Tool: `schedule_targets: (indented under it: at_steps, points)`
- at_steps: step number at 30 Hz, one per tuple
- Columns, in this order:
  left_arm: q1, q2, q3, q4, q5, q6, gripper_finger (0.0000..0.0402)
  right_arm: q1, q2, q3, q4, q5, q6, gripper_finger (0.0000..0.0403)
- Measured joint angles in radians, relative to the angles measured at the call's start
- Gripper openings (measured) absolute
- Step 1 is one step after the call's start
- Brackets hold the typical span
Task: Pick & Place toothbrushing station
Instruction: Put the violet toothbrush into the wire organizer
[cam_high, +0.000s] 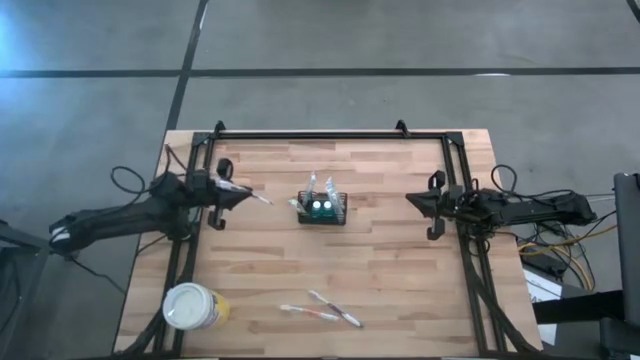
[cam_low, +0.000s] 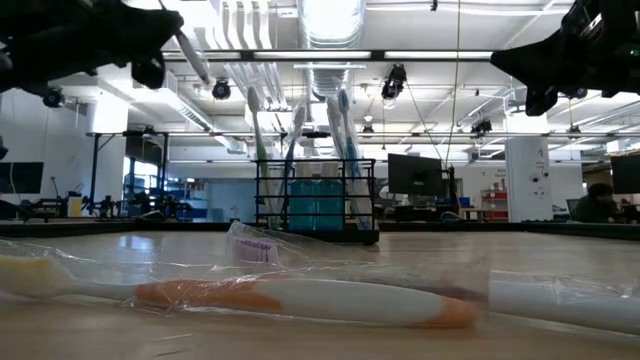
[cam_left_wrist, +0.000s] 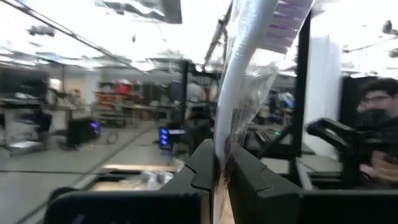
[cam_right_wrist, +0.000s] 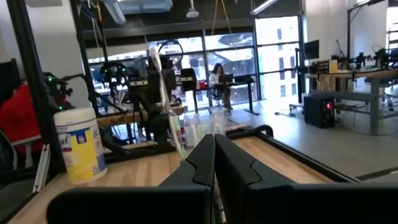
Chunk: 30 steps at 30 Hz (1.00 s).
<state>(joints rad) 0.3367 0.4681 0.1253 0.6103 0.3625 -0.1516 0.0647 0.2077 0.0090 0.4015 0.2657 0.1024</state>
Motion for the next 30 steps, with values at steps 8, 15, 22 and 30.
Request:
schedule_targets:
  at_steps: [8, 15, 22, 30]
  points:
    - [-0.013, 0.231, 0.125, 0.006, 0.078, 0.037, 0.0022, 0.000, -0.004, 0.000, 0.009, 0.002, -0.006, 0.0008]
    - [-0.118, 0.336, 0.230, 0.007, 0.180, 0.040, 0.0022, 0.001, -0.002, 0.000, 0.006, 0.001, -0.005, 0.0008]
    - [-0.256, 0.434, 0.252, -0.004, 0.026, 0.101, 0.0022, 0.000, -0.003, 0.000, 0.006, 0.000, -0.005, 0.0008]
    - [-0.273, 0.554, 0.247, 0.001, -0.170, 0.165, 0.0022, 0.000, -0.003, 0.000, 0.006, 0.000, -0.001, 0.0008]
